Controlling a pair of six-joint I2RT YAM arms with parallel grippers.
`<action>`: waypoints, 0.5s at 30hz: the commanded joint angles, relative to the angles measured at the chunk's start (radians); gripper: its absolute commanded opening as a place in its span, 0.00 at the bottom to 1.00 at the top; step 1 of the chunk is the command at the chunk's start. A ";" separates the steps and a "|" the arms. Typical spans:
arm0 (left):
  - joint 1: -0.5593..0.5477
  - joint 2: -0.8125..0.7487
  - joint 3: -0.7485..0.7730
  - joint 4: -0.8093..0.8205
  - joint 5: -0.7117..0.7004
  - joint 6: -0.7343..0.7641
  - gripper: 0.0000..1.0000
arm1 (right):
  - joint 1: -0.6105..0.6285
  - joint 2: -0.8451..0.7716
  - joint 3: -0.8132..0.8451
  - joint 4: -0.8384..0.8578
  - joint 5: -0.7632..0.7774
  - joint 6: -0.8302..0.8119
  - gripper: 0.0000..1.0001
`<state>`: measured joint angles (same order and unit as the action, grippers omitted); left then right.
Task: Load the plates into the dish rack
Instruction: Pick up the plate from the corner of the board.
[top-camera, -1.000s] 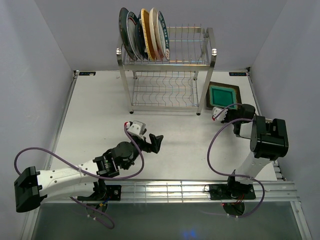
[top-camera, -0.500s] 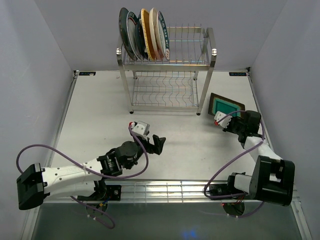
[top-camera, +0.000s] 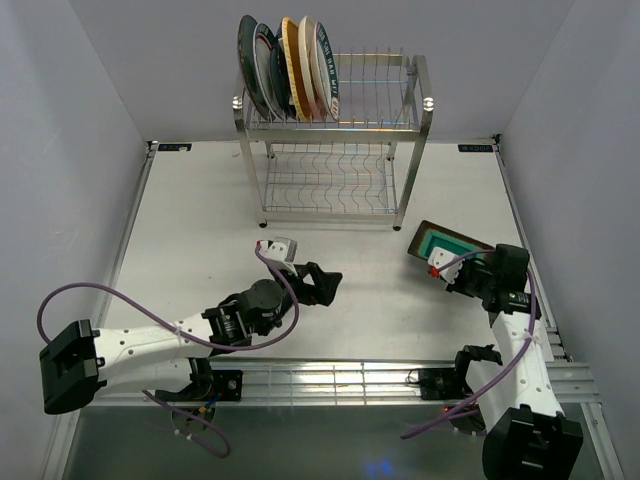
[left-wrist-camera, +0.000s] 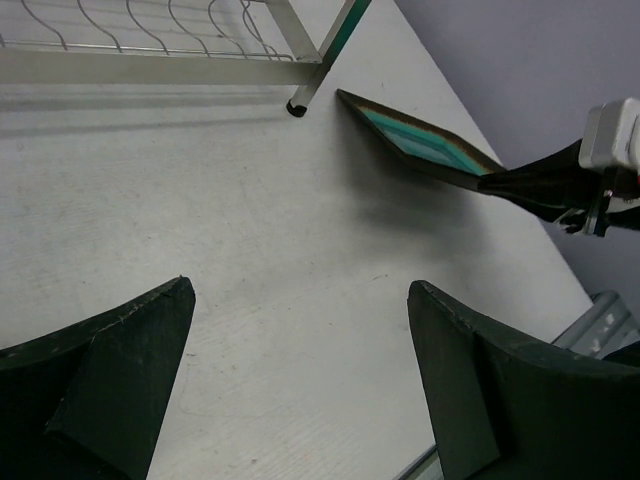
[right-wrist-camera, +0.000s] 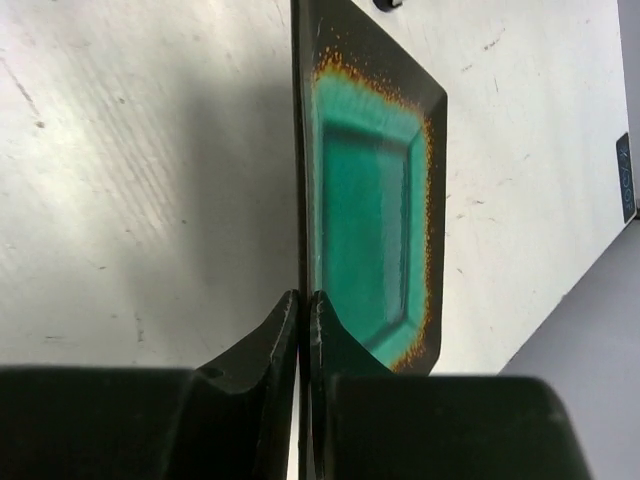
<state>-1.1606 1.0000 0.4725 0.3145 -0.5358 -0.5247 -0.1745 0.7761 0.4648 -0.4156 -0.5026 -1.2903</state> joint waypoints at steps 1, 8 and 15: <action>-0.004 0.020 0.040 0.028 0.000 -0.193 0.98 | 0.000 -0.070 0.074 -0.135 -0.181 -0.076 0.08; -0.004 0.101 0.066 0.026 0.063 -0.406 0.98 | 0.001 -0.143 0.095 -0.245 -0.321 -0.089 0.08; -0.004 0.231 0.098 0.029 0.091 -0.661 0.98 | 0.001 -0.184 0.150 -0.402 -0.451 -0.170 0.08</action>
<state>-1.1606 1.1839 0.5236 0.3298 -0.4732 -1.0191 -0.1745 0.6315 0.5182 -0.6666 -0.7105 -1.2774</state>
